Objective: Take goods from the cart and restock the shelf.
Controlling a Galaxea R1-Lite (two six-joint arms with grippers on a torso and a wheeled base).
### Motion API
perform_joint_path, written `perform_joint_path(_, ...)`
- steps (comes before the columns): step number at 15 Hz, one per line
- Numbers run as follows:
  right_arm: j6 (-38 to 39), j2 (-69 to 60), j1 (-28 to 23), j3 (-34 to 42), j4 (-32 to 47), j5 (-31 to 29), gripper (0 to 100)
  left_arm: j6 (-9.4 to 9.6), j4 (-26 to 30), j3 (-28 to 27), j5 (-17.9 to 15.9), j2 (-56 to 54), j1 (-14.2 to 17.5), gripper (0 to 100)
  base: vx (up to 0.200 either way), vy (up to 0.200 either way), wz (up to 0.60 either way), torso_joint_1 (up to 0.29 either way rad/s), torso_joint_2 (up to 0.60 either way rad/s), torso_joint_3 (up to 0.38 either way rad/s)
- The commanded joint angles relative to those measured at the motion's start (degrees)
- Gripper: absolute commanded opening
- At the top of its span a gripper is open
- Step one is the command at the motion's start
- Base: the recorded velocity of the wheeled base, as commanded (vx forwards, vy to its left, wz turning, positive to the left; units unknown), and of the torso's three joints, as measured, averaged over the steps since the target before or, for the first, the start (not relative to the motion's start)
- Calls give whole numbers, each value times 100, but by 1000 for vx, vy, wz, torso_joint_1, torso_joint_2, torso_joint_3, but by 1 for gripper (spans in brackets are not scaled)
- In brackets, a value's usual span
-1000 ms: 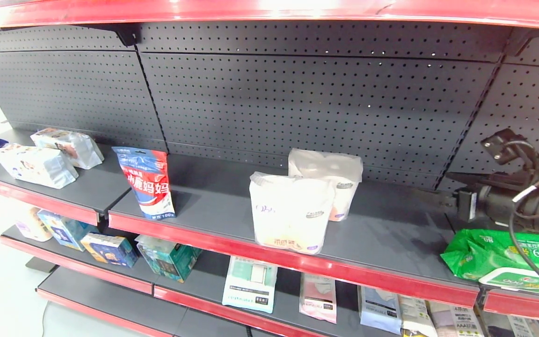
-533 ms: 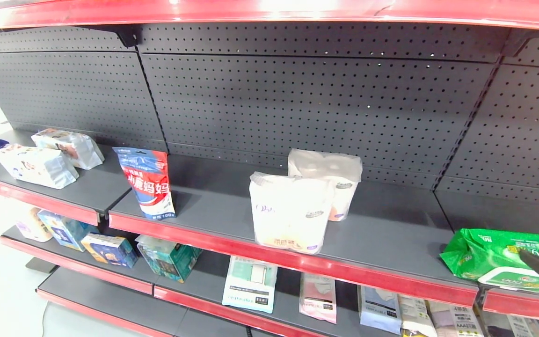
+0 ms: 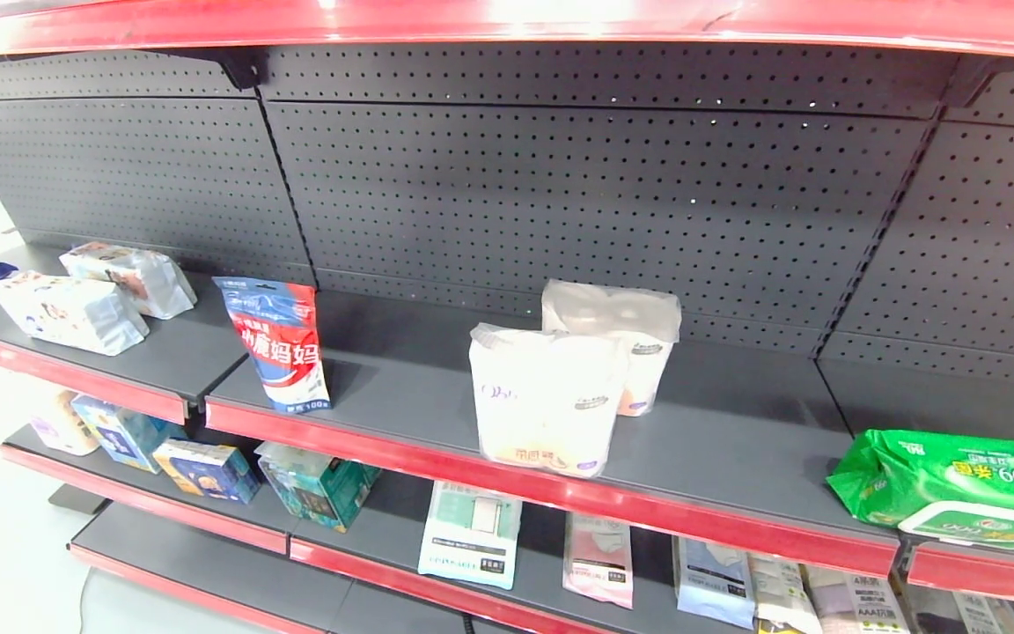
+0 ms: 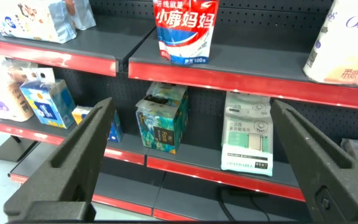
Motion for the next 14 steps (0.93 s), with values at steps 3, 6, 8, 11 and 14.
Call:
perform_joint_path(3,90,-750,381,79,23,-40,100,-1,-1,0,0,-2,4,100,0,0,0,0,0,0)
perform_joint_path(6,90,-768,372,158,-100,-92,100,8,-1,0,-8,-2,4,100,0,0,0,0,0,0)
perform_joint_path(8,64,-768,372,219,-91,136,100,8,-1,0,-8,-2,4,100,0,0,0,0,0,0)
perform_joint_path(11,407,-768,372,219,49,180,100,-1,-1,0,-8,-2,4,100,0,0,0,0,0,0)
perform_joint_path(14,328,-768,372,219,49,154,100,8,-1,0,-8,-2,4,100,0,0,0,0,0,0)
